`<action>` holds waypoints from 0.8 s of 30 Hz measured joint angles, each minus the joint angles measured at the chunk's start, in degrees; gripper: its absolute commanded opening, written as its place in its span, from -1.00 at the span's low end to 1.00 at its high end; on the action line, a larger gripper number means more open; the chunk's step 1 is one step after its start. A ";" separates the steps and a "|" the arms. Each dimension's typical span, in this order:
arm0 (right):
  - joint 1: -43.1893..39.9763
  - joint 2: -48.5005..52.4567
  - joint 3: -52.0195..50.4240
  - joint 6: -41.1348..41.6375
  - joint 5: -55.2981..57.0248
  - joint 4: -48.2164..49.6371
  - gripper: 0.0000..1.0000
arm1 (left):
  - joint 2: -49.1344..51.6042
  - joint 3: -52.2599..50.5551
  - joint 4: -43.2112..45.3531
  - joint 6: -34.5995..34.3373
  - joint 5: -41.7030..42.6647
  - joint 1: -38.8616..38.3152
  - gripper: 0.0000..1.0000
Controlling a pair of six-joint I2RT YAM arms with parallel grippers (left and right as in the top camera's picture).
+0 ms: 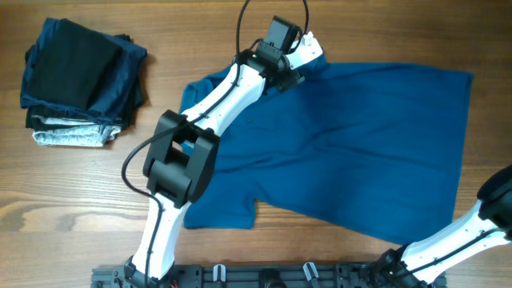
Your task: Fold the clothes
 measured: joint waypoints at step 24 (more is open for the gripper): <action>0.00 0.00 0.00 0.02 0.00 -0.04 0.99 | 7.48 0.00 10.88 1.16 -0.42 0.87 0.13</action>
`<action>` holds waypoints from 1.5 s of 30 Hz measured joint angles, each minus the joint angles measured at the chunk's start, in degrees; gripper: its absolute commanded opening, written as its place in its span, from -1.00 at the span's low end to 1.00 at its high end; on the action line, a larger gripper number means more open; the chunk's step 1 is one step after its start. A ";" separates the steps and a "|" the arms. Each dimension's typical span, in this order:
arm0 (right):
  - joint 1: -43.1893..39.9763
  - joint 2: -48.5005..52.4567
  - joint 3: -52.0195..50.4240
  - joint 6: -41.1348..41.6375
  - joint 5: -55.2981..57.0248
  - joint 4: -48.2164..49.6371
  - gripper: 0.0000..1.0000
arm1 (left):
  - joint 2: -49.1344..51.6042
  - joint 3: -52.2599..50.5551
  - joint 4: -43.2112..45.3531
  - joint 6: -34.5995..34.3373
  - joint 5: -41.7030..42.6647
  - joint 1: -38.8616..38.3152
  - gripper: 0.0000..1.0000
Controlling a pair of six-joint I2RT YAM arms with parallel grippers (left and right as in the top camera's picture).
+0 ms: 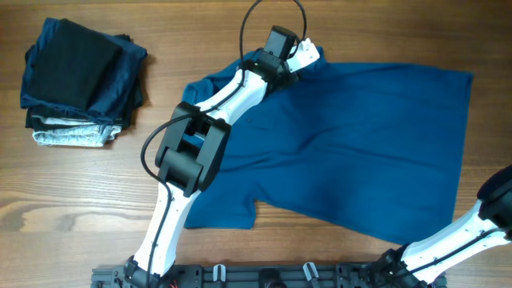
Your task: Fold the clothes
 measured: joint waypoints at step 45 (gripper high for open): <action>0.00 0.00 0.00 0.00 0.00 0.02 0.99 | 0.02 0.00 1.31 -1.14 7.34 0.15 -0.19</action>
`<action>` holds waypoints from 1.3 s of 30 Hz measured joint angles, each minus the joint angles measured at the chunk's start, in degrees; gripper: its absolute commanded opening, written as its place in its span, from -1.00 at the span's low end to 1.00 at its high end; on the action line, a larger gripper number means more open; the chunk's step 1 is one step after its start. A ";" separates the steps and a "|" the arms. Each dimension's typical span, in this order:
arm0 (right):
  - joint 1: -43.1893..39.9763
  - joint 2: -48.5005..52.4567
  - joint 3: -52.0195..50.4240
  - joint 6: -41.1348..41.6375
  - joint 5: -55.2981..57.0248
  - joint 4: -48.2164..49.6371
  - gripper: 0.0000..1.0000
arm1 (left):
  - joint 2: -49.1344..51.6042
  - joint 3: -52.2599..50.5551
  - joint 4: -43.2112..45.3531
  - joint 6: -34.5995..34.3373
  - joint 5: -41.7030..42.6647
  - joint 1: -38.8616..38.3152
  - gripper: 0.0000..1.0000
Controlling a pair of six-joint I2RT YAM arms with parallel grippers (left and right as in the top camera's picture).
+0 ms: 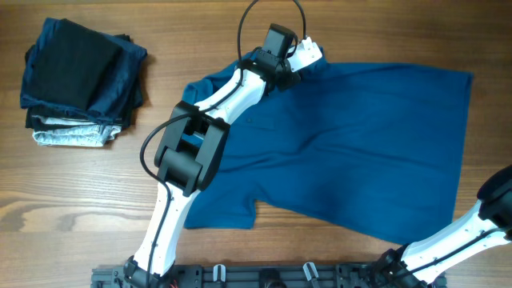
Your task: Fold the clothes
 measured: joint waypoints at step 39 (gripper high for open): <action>0.00 0.00 0.00 0.00 0.00 0.02 0.99 | 2.14 0.00 14.05 -0.46 -6.95 1.29 -0.81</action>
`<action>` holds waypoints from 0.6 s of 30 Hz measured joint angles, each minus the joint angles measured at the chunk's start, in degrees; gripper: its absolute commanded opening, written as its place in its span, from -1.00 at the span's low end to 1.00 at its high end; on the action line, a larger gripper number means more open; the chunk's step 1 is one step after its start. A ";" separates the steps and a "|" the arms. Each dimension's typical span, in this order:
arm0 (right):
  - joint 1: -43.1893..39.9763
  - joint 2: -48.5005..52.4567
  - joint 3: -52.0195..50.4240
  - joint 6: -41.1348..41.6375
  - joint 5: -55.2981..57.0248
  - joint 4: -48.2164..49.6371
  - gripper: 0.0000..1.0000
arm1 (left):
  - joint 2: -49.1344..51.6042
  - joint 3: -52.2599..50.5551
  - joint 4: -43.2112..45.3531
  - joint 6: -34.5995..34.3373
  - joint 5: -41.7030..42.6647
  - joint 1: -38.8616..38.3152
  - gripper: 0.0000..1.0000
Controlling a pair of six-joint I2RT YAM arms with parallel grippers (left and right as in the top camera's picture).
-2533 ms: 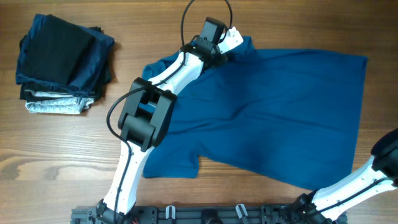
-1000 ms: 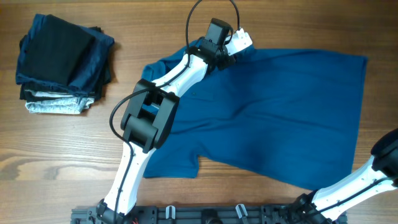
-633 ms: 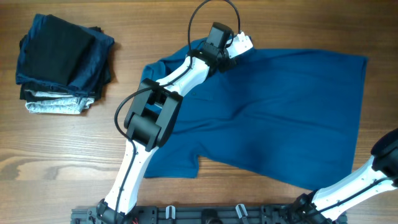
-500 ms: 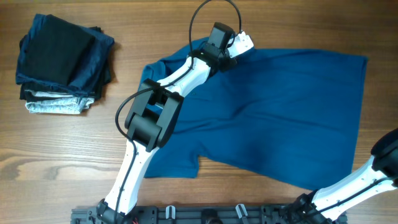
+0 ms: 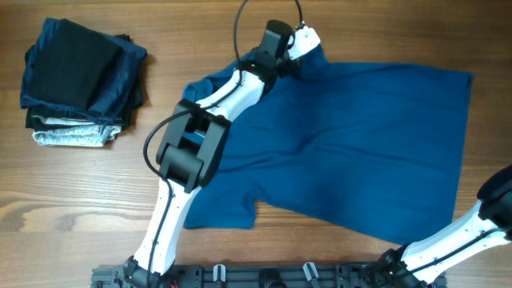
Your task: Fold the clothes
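A blue short-sleeved shirt [image 5: 352, 144] lies spread across the table's middle and right, with soft wrinkles. My left gripper [image 5: 302, 40] is at the shirt's far edge, near the top left part. A small fold of blue cloth is drawn up to its white fingers [image 5: 306, 36], so it looks shut on that edge. Only part of my right arm [image 5: 472, 224] shows at the lower right corner, over the shirt's near right corner. Its gripper is out of frame.
A stack of folded clothes [image 5: 80, 80], dark blue and black over grey, sits at the far left. The left arm's links [image 5: 188, 152] stretch from the near edge across the shirt's left sleeve. Bare wooden table [image 5: 80, 208] surrounds the shirt.
My left gripper has shifted a little toward the far edge of the table, and the shirt's edge beside it has bunched up toward it. The right arm has not moved.
My left gripper was first over the shirt's far edge, with the arm's elbow lower on the sleeve. Then the elbow had moved up and the gripper stayed on that edge for two moments. Now it sits slightly farther back with the cloth drawn up.
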 measured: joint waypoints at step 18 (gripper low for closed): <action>0.00 0.00 0.00 0.00 0.00 0.00 0.99 | -1.60 0.09 -6.58 -6.36 3.67 3.02 0.74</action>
